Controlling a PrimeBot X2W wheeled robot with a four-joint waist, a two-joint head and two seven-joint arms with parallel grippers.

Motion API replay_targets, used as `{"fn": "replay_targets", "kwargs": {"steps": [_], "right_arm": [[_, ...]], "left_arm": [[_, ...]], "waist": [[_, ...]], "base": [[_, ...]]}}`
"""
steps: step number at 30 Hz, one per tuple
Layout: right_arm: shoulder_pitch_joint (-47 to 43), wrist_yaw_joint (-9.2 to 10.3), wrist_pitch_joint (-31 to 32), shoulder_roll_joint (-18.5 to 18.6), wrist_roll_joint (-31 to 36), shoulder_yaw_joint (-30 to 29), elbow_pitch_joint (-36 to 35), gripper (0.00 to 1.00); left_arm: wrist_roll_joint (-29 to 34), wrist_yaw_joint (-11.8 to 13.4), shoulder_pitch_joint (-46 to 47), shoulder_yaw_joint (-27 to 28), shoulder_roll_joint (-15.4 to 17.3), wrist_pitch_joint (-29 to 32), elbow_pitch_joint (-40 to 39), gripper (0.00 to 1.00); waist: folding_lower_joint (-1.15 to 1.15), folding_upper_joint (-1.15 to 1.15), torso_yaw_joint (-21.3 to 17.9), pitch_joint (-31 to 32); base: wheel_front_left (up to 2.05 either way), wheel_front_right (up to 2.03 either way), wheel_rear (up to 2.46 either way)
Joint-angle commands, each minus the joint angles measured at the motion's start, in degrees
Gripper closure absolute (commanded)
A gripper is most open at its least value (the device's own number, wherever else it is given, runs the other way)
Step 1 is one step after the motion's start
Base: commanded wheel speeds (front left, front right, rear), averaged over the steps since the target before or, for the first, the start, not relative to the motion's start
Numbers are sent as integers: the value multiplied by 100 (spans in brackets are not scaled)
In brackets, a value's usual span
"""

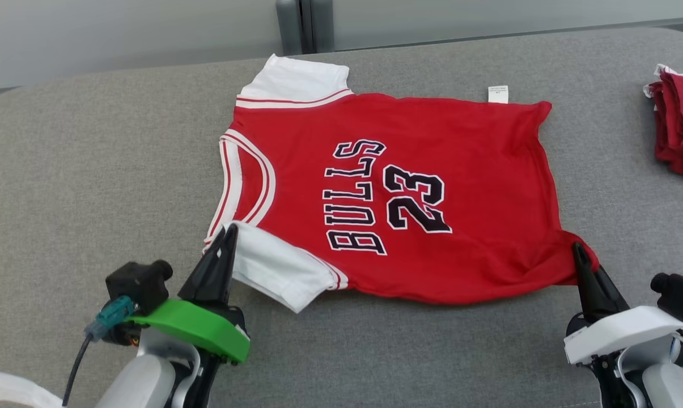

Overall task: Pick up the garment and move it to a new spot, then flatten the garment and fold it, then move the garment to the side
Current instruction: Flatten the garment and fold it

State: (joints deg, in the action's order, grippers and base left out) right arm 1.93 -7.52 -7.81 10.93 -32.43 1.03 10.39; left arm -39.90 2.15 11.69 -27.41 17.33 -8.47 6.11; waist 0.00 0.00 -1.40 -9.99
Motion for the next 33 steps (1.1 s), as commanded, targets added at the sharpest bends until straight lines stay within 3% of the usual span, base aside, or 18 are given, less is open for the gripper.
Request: {"fn": "replay_targets", "kwargs": {"steps": [1, 15, 16, 17, 18, 19, 23, 33], "right_arm": [[153, 7, 37, -16, 45, -7, 33, 100], [1311, 7, 398, -135, 275, -222, 592, 100], [1401, 7, 341, -149, 300, -214, 629, 58], [1460, 7, 302, -160, 301, -204, 669, 2], [1495, 7, 272, -170, 297, -195, 726, 0], [1507, 7, 222, -180, 279, -193, 751, 0], [1342, 7, -69, -126, 249, -219, 764, 0], [606, 7, -153, 24, 483, -85, 682, 0]], "left_arm": [[-12, -65, 259, 21, 6, 34, 123, 100], [32, -489, 1945, -7, -239, 138, 1950, 100], [60, -522, 2039, -32, -271, 108, 2096, 100], [63, -526, 2119, -21, -310, 20, 2204, 99], [81, -537, 2192, -17, -343, -50, 2353, 9], [102, -553, 2234, -9, -372, -149, 2447, 0], [48, -597, 2173, 89, -506, -472, 2742, 0], [167, -551, 1136, 140, -389, -651, 2847, 0]], "waist": [[0, 0, -57, -118], [0, 0, -223, -578], [0, 0, -225, -601], [0, 0, -225, -613], [0, 0, -225, -623], [0, 0, -225, -625], [0, 0, -171, -517], [0, 0, -93, -286]], "base": [[0, 0, 0], [0, 0, 0], [0, 0, 0], [0, 0, 0], [0, 0, 0], [0, 0, 0], [0, 0, 0], [0, 0, 0]]}}
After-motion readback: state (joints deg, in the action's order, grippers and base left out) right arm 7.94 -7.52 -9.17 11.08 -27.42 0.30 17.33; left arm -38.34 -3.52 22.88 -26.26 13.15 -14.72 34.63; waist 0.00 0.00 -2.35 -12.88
